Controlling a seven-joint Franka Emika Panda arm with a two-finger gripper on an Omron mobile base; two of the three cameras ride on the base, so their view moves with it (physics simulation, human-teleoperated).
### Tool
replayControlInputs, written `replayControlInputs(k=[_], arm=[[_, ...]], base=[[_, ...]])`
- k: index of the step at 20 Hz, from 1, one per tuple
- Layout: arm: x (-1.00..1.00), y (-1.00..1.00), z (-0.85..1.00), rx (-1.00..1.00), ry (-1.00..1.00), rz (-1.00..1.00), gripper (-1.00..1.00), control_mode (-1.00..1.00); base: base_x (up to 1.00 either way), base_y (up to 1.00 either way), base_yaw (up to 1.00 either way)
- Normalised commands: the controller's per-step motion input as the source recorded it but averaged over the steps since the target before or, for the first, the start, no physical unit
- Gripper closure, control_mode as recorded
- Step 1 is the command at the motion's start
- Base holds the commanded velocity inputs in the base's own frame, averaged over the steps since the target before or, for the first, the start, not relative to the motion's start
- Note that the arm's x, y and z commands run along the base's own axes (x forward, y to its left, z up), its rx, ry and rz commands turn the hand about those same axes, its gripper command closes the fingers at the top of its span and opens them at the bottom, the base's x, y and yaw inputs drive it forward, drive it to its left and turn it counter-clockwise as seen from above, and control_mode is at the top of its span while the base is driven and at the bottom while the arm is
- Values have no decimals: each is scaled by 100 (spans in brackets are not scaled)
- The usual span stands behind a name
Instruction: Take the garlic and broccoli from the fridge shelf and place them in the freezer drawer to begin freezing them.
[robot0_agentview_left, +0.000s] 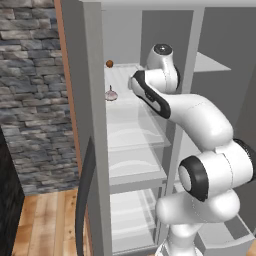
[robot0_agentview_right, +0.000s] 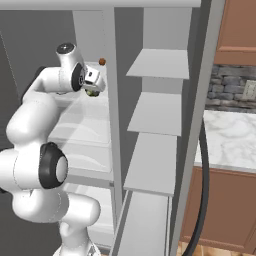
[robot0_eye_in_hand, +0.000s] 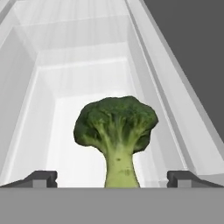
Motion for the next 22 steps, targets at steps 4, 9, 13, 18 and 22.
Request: replayControlInputs(k=[4,9,13,18,22], arm=[[34,0,-19,0,2,0,-100,-100],[23,0,-15,0,1,0,-100,-100],[1,0,-14,0,0,0,-100,-100],[1,0,-21,0,0,0,-100,-100],[9,0,-26,0,0,0,-100,-100]], base=[[0,0,0],[0,0,0],[0,0,0],[0,0,0],[0,0,0]])
